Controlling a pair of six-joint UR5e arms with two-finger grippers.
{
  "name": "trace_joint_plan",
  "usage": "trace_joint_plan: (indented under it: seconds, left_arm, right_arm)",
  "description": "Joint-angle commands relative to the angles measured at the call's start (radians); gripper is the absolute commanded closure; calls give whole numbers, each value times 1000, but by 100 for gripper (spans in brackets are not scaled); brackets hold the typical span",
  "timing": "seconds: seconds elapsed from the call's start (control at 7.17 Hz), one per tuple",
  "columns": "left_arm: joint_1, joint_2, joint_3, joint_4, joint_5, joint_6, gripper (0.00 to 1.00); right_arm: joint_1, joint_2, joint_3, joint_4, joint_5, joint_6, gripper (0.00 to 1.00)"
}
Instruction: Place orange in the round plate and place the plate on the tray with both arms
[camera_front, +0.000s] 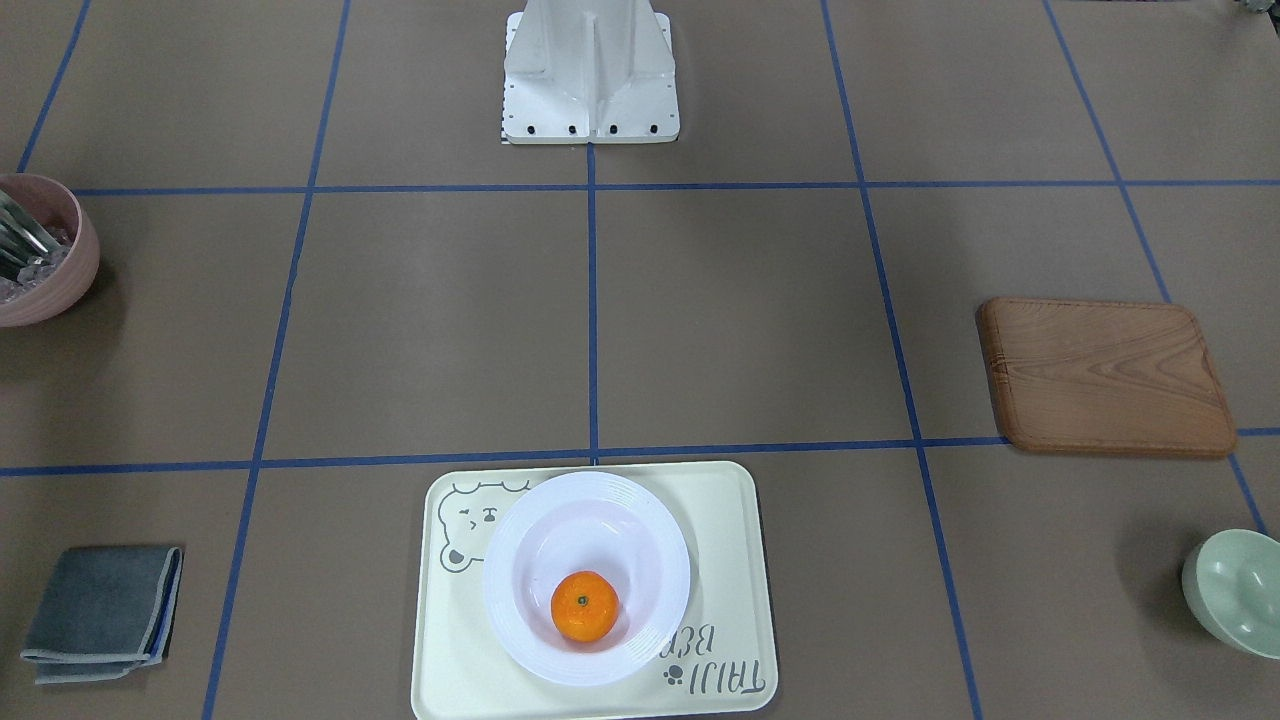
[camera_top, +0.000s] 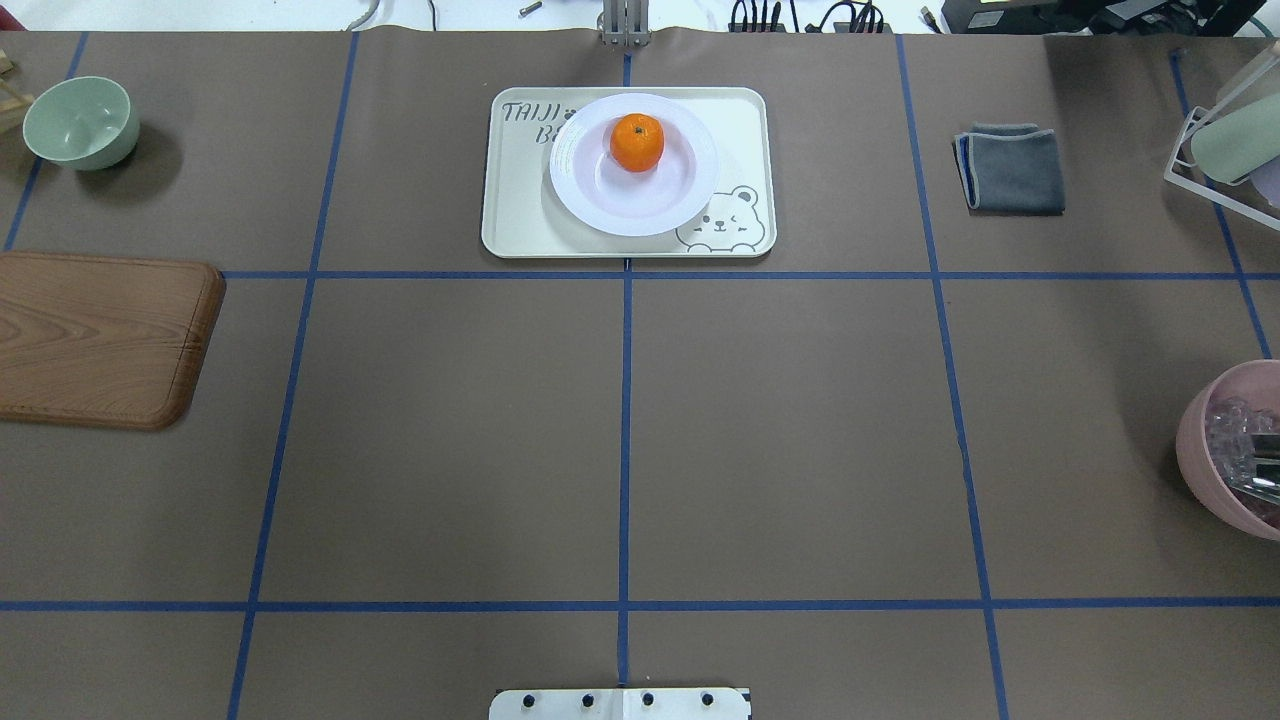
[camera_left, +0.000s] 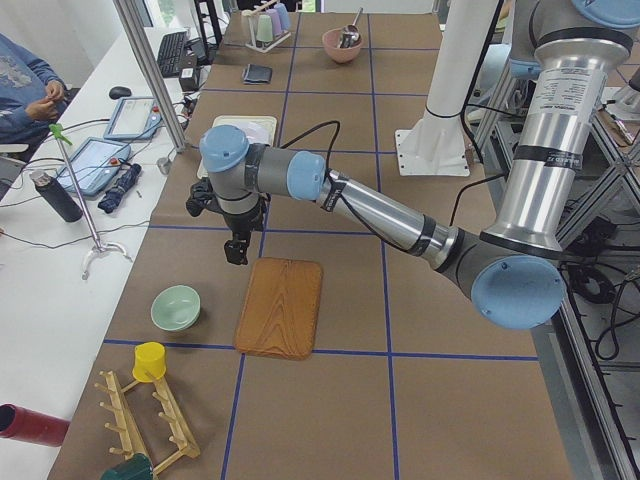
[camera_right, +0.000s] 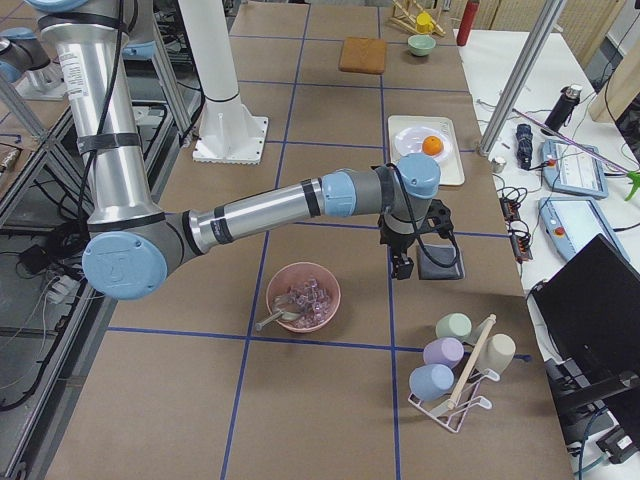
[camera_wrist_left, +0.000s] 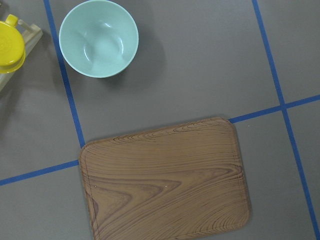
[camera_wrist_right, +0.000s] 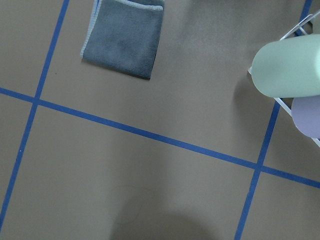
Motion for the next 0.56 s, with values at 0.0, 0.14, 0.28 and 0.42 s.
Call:
trace_joint_plan:
  seconds: [0.0, 0.14, 0.28, 0.42]
  left_arm:
    - [0, -4, -5, 1, 0, 0, 2]
    - [0, -6, -9, 2, 0, -1, 2]
    - [-1, -4, -17, 2, 0, -3, 2]
    - [0, -4, -35, 4, 2, -4, 2]
  right_arm:
    - [0, 2, 6, 0, -1, -1, 0]
    - [0, 3, 1, 0, -2, -1, 0]
    - [0, 2, 4, 0, -1, -1, 0]
    - [0, 2, 6, 0, -1, 1, 0]
